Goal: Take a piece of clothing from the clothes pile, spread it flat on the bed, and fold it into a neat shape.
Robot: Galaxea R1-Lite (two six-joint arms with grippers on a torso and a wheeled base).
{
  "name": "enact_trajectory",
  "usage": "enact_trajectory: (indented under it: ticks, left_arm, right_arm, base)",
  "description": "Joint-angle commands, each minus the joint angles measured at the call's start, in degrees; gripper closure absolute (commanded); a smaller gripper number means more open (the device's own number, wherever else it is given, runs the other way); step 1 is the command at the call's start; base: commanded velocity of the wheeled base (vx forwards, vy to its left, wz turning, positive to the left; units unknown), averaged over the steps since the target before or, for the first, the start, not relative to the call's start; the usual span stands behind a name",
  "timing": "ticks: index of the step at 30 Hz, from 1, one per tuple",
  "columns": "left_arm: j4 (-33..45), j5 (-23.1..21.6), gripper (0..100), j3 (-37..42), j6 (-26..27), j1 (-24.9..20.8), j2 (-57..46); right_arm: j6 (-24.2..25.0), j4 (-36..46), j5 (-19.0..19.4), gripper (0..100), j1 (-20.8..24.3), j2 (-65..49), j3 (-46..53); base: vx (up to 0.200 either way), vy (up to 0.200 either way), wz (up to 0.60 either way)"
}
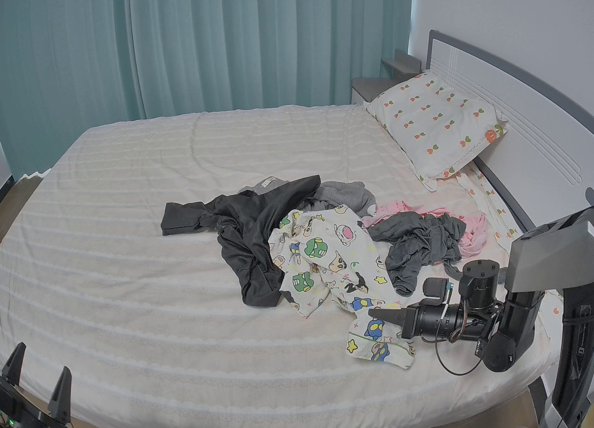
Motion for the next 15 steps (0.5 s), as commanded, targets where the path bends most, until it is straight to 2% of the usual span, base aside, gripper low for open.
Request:
enact_trajectory:
  ticks: [1,2,3,4,7,8,10,11,12,13,15]
  left_arm:
    - [-2.3,-12.5,0,-14.8,1.7,-0.3,16.2]
    - [-2.3,-14.2,0,-14.9,2.6,-0.2,17.7]
    - [-2.9,-19.2,0,-15.9,3.7,0.0,23.1]
    - [-3.8,-21.8,0,-17.3,3.9,-0.2,26.8]
    - [-7.2,-27.2,0,-19.3,3.7,-1.9,37.4]
    - [-7.9,-27.5,0,-19.3,3.7,-2.6,39.0]
    - [-11.0,-28.1,0,-18.9,2.6,-8.2,47.3]
    - [-11.0,-28.1,0,-18.9,2.6,-8.2,47.3]
    - [-11.9,-28.0,0,-18.8,1.3,-12.7,53.0]
    - [-12.3,-28.0,0,-18.8,1.3,-14.0,54.7]
    - [-14.0,-28.0,0,-18.9,1.1,-17.7,60.2]
  right_arm:
    - [1.1,-0.6,1.0,100,5.8,-13.8,1.9]
    - [1.3,-0.6,1.0,100,6.3,-14.3,1.7]
    - [1.9,-0.6,0.8,100,7.6,-16.0,0.7]
    - [2.3,-0.6,0.7,100,8.4,-16.9,-0.7]
    - [4.3,0.1,-0.6,100,9.6,-19.7,-5.6]
    - [4.6,0.5,-0.7,100,9.8,-20.0,-6.3]
    - [6.6,3.9,-0.7,100,11.5,-22.2,-10.1]
    - [6.6,3.9,-0.7,100,11.5,-22.2,-10.1]
    - [8.8,6.6,-0.8,100,12.3,-23.7,-13.0]
    - [9.7,7.5,-0.9,100,12.9,-23.8,-13.8]
    - [13.2,9.5,-3.4,100,16.2,-23.4,-16.0]
  base:
    - [0.000,0.000,0.00]
    - [0.000,0.000,0.00]
    - [0.000,0.000,0.00]
    - [0.000,0.000,0.00]
    - [0.000,0.000,0.00]
    - [0.000,0.000,0.00]
    - [0.000,0.000,0.00]
    - [0.000,0.000,0.00]
    - [0.000,0.000,0.00]
    - [0.000,0.000,0.00]
    - [0.000,0.000,0.00]
